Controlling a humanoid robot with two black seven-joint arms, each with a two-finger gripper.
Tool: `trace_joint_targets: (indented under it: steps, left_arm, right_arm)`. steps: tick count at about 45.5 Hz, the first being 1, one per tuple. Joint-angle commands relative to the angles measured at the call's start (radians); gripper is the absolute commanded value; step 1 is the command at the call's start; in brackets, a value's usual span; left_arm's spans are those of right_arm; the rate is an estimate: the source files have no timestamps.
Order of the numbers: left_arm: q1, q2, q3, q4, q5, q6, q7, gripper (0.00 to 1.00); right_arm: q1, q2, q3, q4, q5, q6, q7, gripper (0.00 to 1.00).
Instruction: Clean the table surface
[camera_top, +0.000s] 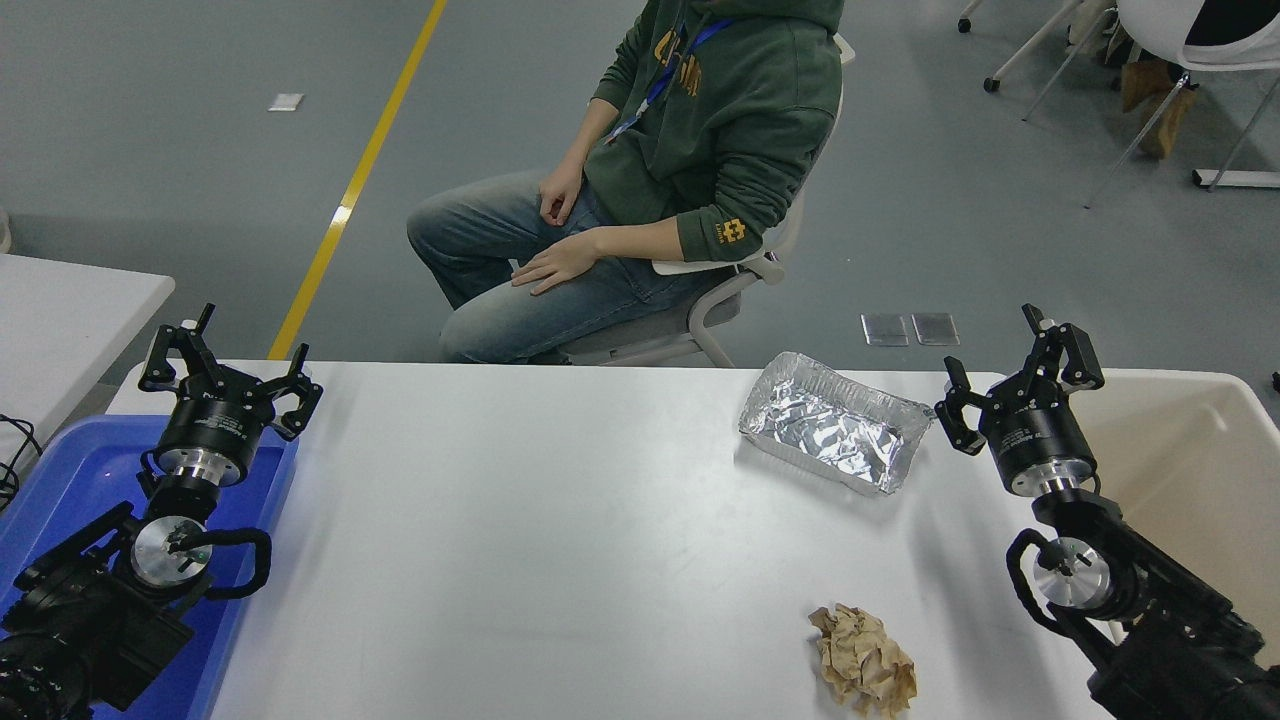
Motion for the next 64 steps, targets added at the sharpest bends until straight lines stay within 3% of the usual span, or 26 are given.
trace_joint_targets:
  steps: [1, 12, 21, 30, 38, 55, 61, 64]
  left_arm:
    - [0.000, 0.000, 0.000, 0.001, 0.000, 0.000, 0.000, 1.00]
    - [0.000, 0.000, 0.000, 0.001, 0.000, 0.000, 0.000, 1.00]
    - [0.000, 0.000, 0.000, 0.001, 0.000, 0.000, 0.000, 1.00]
    - [0.000, 0.000, 0.000, 0.001, 0.000, 0.000, 0.000, 1.00]
    - [0.000, 0.000, 0.000, -0.001, 0.000, 0.000, 0.000, 1.00]
    - [0.000, 0.000, 0.000, 0.001, 0.000, 0.000, 0.000, 1.00]
    - [0.000, 0.000, 0.000, 0.001, 0.000, 0.000, 0.000, 1.00]
    - [0.000, 0.000, 0.000, -0.001, 0.000, 0.000, 0.000, 1.00]
  right_arm:
    - [-0.010, -0.127, -0.017, 0.174, 0.090, -0.019, -0.148, 1.00]
    - [0.018, -0.299, -0.195, 0.263, 0.082, -0.039, -0.197, 1.00]
    - [0.163, -0.390, -0.407, 0.280, -0.002, -0.106, -0.214, 1.00]
    - [0.312, -0.429, -0.569, 0.283, -0.016, -0.148, -0.361, 1.00]
    - [0.398, -0.456, -0.605, 0.321, -0.035, -0.143, -0.602, 1.00]
    - [0.531, -0.446, -0.786, 0.318, -0.209, -0.131, -0.633, 1.00]
    - [0.587, -0.419, -0.864, 0.314, -0.331, -0.125, -0.775, 1.00]
    - [0.594, -0.413, -0.867, 0.311, -0.346, -0.096, -0.783, 1.00]
